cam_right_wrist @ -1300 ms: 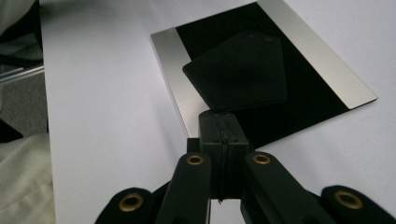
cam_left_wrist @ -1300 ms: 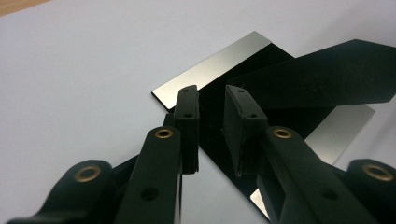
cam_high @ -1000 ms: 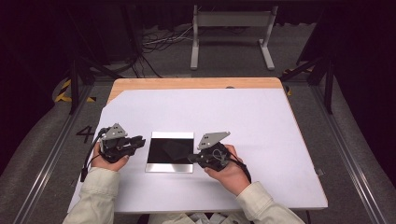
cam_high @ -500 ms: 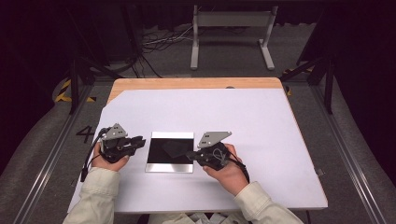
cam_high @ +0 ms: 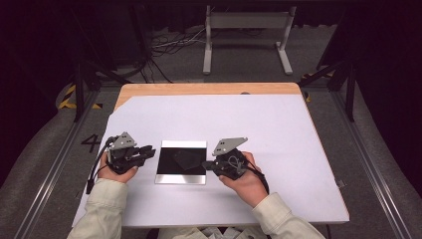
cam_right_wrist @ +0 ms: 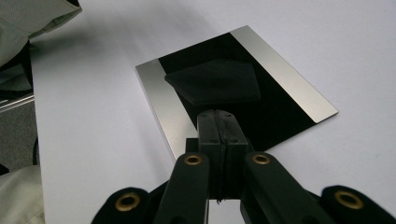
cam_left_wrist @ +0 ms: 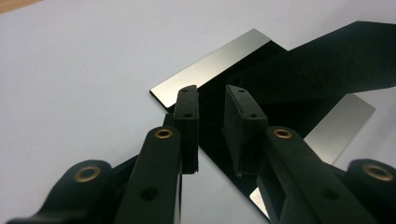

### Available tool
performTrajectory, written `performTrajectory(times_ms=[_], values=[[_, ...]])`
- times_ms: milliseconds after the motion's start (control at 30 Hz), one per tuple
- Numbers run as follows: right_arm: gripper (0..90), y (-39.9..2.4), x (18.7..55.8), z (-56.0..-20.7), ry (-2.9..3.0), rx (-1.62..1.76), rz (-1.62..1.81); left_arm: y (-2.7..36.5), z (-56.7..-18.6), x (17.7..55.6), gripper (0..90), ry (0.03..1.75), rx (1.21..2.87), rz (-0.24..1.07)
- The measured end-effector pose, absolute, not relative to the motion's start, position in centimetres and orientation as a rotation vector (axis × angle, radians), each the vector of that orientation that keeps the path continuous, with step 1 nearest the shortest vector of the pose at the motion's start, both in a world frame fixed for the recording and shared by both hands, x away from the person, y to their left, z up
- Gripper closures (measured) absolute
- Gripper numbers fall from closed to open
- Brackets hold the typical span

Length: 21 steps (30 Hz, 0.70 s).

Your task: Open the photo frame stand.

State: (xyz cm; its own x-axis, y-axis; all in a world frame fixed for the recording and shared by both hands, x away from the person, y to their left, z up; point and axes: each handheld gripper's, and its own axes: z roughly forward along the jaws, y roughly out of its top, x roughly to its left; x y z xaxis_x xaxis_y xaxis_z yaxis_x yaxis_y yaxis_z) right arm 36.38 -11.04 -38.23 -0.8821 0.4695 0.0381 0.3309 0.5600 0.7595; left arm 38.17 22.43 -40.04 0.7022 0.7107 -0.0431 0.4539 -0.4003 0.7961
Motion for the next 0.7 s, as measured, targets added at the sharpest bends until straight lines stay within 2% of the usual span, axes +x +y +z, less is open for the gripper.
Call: performTrajectory(times_ms=[700], values=[[71.0,-11.4,38.7,-36.8,2.706,0.798,1.147,22.4,-40.2,38.2,73.9,0.897,2.063,0.377]])
